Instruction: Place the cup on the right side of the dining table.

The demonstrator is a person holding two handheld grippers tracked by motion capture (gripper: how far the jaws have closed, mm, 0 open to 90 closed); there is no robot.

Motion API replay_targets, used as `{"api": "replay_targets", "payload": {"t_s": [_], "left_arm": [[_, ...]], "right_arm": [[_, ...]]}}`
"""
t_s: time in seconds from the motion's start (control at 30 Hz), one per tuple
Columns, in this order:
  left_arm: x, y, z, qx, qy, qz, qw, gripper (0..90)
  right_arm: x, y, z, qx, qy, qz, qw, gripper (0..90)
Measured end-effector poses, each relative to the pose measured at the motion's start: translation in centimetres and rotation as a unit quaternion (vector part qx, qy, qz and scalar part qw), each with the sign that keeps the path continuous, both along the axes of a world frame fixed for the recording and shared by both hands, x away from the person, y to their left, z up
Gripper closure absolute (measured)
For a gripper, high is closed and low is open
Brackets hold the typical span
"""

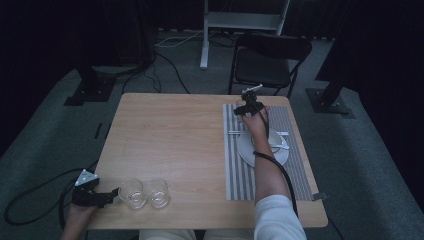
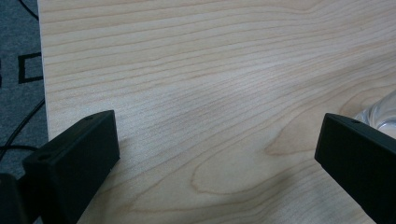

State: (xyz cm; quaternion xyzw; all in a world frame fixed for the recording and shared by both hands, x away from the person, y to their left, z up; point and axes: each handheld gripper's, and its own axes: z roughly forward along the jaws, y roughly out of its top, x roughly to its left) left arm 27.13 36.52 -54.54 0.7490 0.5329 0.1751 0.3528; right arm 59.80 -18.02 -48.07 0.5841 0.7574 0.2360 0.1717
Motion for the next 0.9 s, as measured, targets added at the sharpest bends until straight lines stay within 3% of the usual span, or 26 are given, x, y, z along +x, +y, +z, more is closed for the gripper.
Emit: {"api": "replay_targets", "payload": {"t_s": [0.17, 0.23, 0.37, 0.43, 0.63, 0.7, 0.9], "left_arm": [[0.0, 0.0, 0.0, -0.001, 0.000, 0.001, 1.0000, 0.2], [0.0, 0.0, 0.0, 0.000, 0.000, 0.001, 1.0000, 0.2], [0.0, 0.0, 0.0, 0.000, 0.000, 0.001, 1.0000, 0.2], [0.0, 0.0, 0.0, 0.001, 0.000, 0.002, 1.0000, 0.2], [0.0, 0.0, 0.0, 0.004, 0.000, 0.001, 1.0000, 0.2], [0.0, 0.0, 0.0, 0.003, 0.000, 0.002, 1.0000, 0.2], [0.0, -0.1, 0.0, 0.007, 0.000, 0.001, 1.0000, 0.2]], "right_arm": [[0.3, 0.2, -0.5, -0.017, 0.037, 0.005, 0.9992, 20.8], [0.0, 0.3, -0.9, -0.027, 0.033, 0.009, 0.9990, 20.8], [-0.1, 0.0, -1.0, -0.020, 0.039, 0.010, 0.9990, 20.7], [-0.3, 0.0, -1.1, -0.032, 0.037, 0.016, 0.9987, 20.6], [-0.6, -0.3, -1.3, -0.022, 0.051, 0.017, 0.9983, 20.6], [-0.9, -0.4, -0.7, -0.026, 0.046, 0.022, 0.9984, 20.4], [-1.8, -0.9, 0.2, -0.006, 0.035, 0.020, 0.9992, 20.3]]}}
